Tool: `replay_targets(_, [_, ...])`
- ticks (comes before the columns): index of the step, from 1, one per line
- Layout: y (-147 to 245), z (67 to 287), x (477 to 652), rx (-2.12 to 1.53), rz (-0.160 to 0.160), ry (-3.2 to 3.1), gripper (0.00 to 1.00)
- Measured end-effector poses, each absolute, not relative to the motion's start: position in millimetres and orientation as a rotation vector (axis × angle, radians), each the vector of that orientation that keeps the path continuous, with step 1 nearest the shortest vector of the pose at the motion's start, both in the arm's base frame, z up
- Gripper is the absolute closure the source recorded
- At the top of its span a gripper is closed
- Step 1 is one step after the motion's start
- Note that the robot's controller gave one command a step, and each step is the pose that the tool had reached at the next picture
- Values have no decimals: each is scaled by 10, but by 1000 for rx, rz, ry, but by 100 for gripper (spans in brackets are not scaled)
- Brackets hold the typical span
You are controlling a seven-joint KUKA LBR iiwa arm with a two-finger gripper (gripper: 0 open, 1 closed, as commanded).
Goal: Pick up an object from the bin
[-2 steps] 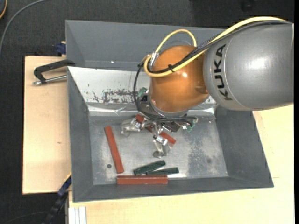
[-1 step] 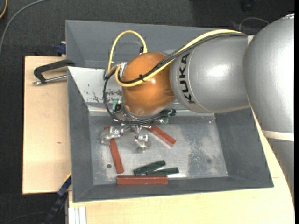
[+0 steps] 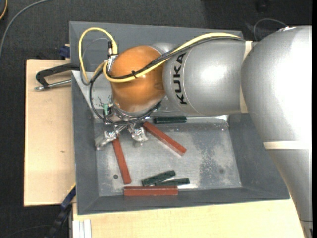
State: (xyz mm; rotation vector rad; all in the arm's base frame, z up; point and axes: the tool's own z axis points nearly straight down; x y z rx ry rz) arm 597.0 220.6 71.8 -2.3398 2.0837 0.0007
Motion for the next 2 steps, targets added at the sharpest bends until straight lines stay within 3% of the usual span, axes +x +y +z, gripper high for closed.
replay_targets(1, [2198,725,5967,-2339,3,2089,100])
replay_targets(2, [2346,2292,5325,-2666,-4,1642,100])
